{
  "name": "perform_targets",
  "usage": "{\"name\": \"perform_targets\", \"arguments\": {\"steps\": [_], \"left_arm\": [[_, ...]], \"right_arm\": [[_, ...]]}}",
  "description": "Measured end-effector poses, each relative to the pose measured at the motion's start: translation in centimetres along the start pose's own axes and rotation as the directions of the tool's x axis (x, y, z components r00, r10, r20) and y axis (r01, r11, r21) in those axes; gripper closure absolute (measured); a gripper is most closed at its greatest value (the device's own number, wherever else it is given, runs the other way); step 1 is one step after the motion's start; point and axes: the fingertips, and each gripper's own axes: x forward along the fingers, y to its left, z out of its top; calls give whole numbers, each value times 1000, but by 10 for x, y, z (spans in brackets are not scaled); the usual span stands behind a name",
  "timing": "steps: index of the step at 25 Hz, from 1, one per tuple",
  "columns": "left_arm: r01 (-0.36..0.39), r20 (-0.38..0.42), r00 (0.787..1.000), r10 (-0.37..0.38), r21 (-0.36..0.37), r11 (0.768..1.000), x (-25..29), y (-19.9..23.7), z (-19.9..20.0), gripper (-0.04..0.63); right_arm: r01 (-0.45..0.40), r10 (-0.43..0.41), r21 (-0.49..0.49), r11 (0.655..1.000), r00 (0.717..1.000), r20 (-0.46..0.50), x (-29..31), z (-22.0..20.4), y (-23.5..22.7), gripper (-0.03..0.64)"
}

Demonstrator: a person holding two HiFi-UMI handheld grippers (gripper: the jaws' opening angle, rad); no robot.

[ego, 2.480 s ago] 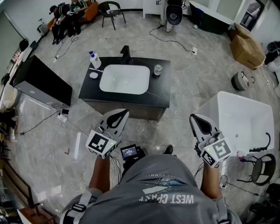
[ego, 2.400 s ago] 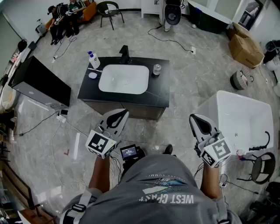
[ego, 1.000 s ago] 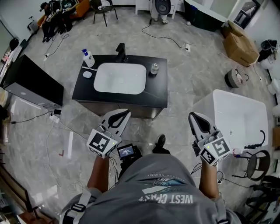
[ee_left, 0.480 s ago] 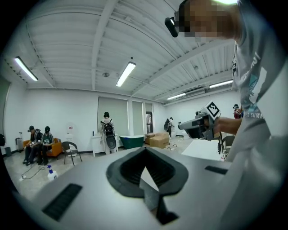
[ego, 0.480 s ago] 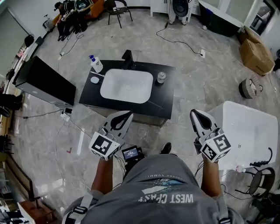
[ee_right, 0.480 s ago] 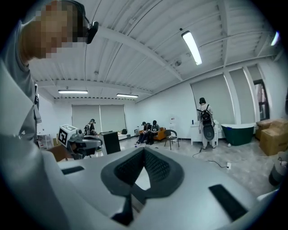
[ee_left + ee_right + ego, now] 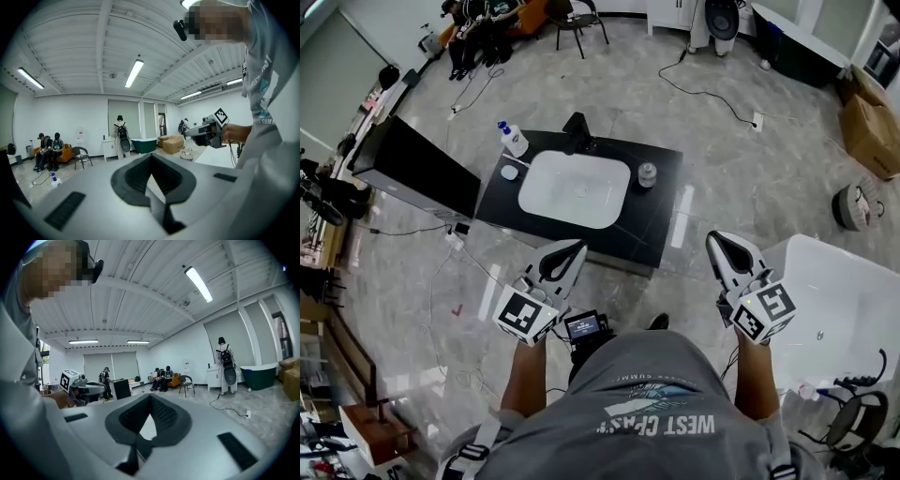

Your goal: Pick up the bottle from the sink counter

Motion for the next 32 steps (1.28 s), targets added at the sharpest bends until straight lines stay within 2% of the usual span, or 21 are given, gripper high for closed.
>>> {"name": "perform_targets", "arguments": {"steps": [6, 12, 19, 32], "left_arm": [[19, 4, 1000, -19, -42, 999, 21, -16, 5, 594], [59, -2, 998, -59, -27, 998, 42, -19, 8, 594], [143, 5, 990, -143, -24, 989, 72, -12, 3, 594], [226, 42, 973, -225, -18, 974, 94, 63, 1, 594]], "right_arm": [[-8, 8, 20, 1000, 1000, 6, -13, -8, -24, 615], [19, -19, 54, 998, 1000, -3, -21, -22, -35, 615], [108, -107, 64, 992, 994, -9, -24, -28, -55, 615], [193, -192, 50, 980, 981, -24, 37, -7, -51, 615]]}}
